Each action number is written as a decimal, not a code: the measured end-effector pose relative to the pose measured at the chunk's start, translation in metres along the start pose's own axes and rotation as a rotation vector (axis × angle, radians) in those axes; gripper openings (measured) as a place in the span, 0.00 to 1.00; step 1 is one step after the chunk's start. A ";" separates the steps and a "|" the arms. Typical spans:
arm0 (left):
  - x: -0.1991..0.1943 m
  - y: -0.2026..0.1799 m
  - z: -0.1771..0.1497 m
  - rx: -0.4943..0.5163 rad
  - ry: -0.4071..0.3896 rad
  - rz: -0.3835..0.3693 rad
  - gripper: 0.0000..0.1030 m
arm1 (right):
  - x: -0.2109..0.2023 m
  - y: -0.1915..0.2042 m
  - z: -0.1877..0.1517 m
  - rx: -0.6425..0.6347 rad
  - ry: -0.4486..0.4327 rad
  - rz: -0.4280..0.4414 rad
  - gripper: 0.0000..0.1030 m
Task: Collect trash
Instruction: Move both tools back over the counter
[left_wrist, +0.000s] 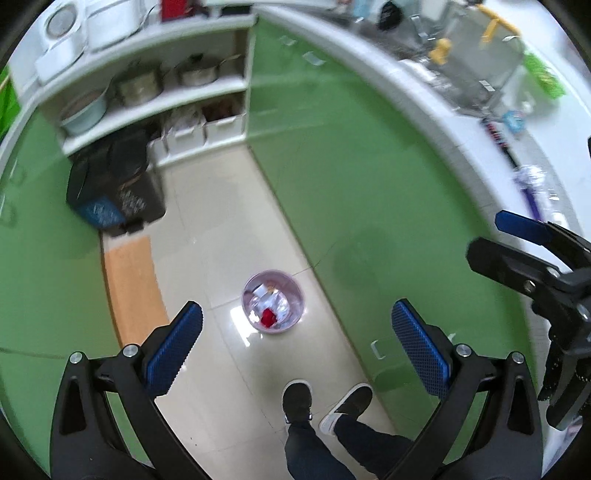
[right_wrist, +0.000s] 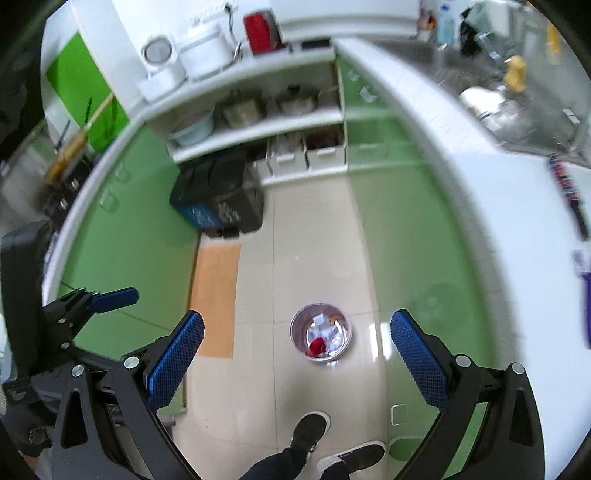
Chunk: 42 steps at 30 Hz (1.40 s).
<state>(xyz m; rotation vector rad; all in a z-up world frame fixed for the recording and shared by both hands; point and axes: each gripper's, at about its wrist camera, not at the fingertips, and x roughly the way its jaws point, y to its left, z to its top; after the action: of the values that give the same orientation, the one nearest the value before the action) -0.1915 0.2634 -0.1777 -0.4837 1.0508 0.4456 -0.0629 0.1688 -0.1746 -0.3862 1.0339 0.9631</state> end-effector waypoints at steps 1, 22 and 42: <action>-0.009 -0.010 0.006 0.020 -0.011 -0.009 0.97 | -0.014 -0.004 0.001 0.007 -0.016 -0.011 0.94; -0.048 -0.245 0.048 0.409 -0.067 -0.210 0.97 | -0.199 -0.210 -0.088 0.363 -0.203 -0.332 0.94; 0.017 -0.352 0.076 0.460 0.022 -0.192 0.97 | -0.149 -0.340 -0.076 0.314 -0.052 -0.313 0.94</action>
<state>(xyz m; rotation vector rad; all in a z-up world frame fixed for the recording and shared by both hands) 0.0677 0.0245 -0.1040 -0.1754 1.0763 0.0226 0.1490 -0.1430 -0.1364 -0.2497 1.0217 0.5180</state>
